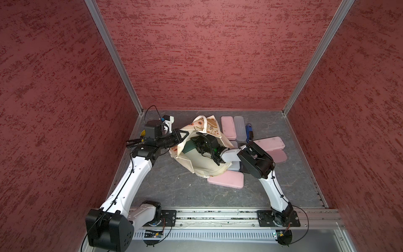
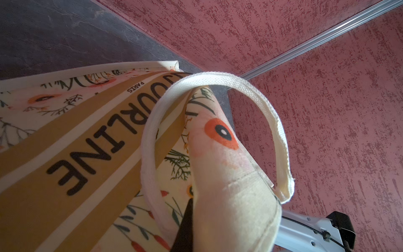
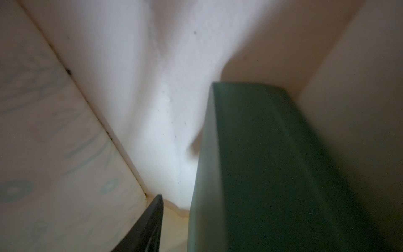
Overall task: Take out the pencil case from the canvas bag
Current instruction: Pick up the pencil case from the canvas bag.
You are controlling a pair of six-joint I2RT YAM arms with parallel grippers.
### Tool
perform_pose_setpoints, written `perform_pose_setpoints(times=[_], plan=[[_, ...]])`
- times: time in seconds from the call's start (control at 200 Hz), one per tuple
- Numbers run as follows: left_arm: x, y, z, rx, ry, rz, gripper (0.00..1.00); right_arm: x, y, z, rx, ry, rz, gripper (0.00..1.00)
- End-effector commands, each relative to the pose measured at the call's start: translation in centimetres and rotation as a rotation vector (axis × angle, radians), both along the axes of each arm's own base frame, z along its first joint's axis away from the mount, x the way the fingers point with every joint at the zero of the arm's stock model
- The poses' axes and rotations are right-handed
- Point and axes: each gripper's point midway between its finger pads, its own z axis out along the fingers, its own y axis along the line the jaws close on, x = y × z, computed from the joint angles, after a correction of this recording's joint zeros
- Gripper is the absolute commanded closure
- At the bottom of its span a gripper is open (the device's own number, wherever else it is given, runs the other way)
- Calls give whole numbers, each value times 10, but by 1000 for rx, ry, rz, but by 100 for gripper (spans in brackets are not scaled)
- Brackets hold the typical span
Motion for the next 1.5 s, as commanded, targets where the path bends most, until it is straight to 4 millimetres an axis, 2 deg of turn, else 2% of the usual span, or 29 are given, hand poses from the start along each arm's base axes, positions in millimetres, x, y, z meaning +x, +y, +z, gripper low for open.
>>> perform_pose_setpoints(times=[0.0, 0.125, 0.205, 0.266, 0.341, 0.406, 0.506, 0.812, 1.172, 1.498], plan=[[-3, -5, 18, -35, -58, -26, 100, 18, -10, -8, -4, 21, -92, 47], [-3, -5, 19, -32, -63, -26, 100, 19, -11, -11, 18, 32, -103, 54], [-3, -4, 19, -29, -64, -23, 100, 18, -12, -9, 23, 30, -103, 55], [-2, -2, 19, -26, -64, -17, 100, 17, -13, -6, 29, 21, -99, 61], [0, 0, 17, -26, -61, -8, 100, 15, -14, 0, 53, 10, -94, 69], [1, 0, 18, -28, -64, -3, 100, 12, -13, 5, 70, 7, -82, 70], [4, 1, 19, -31, -68, 2, 100, 9, -14, 19, 93, -19, -76, 77], [12, 6, 25, -22, -78, 23, 100, -1, -22, 64, 132, -99, -70, 80], [24, 16, 29, -11, -73, 79, 100, -14, -20, 108, 141, -197, -26, 80], [35, 26, 33, -13, -70, 131, 100, -32, -18, 164, 106, -351, 43, 80]])
